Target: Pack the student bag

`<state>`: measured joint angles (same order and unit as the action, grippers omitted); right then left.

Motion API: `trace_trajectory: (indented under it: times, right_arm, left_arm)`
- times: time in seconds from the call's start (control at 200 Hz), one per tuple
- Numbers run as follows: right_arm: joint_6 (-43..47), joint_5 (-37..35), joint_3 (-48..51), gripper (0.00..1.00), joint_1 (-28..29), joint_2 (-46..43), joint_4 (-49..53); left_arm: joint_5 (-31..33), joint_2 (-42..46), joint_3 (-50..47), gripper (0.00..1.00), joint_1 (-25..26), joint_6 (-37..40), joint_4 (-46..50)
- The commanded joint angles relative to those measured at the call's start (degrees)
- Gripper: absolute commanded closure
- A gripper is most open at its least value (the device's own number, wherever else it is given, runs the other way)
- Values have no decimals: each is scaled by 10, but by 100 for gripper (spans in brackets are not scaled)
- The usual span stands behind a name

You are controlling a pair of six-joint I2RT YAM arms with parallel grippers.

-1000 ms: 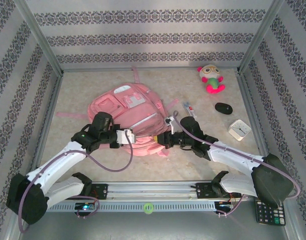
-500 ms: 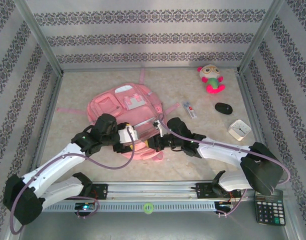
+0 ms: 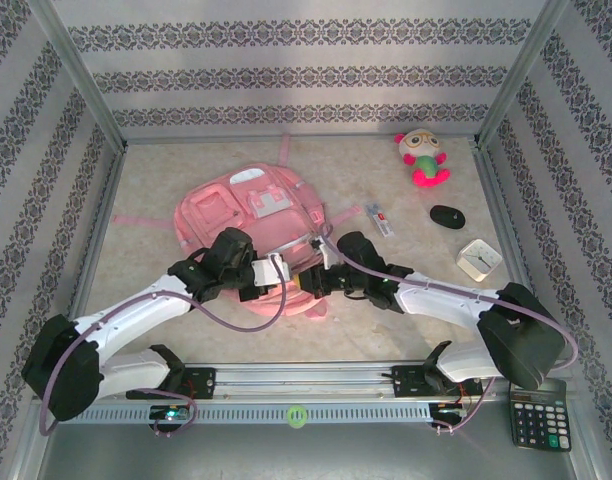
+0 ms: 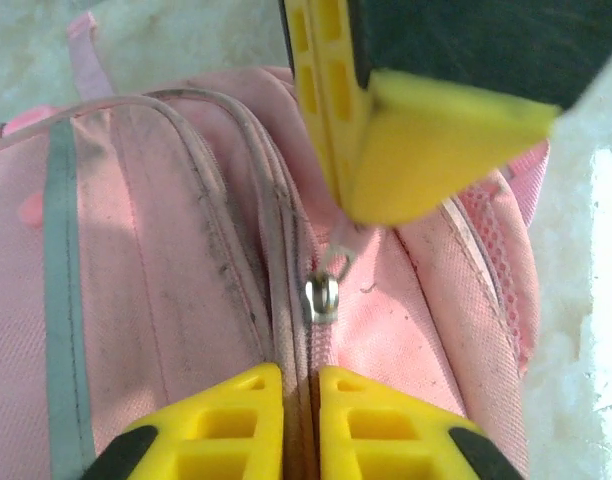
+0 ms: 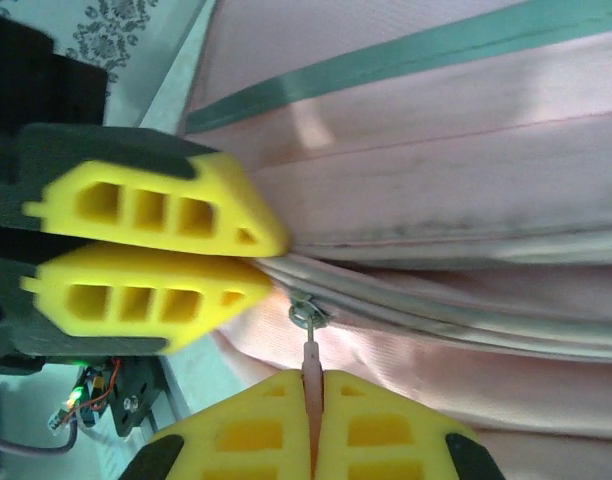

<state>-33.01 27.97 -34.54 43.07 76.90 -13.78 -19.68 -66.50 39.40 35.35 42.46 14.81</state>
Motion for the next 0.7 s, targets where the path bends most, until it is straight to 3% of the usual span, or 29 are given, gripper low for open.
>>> trace_trajectory:
  times: [0.0,0.225,0.385,0.445,0.52,0.595,0.695]
  right_arm:
    - [4,22,25,100,-38,-25,-10]
    - [29,48,33,100,-87,-26,-5]
    - [45,62,24,100,-90,-10,-5]
    - [44,62,16,100,-77,-9,-6]
    - [43,52,9,100,-55,-12,-6]
    - [39,41,6,100,-43,-15,-9]
    - [38,38,2,100,-35,-12,-9]
  left_arm:
    - [-11,34,-11,90,-34,54,60]
    - [-32,117,-18,91,-93,87,144]
    - [23,158,-21,88,-118,99,179]
    - [36,165,-17,79,-121,98,193]
    - [6,166,-5,56,-119,76,195]
    - [-32,162,-4,38,-104,-11,133]
    - [1,138,-12,31,-45,-86,31]
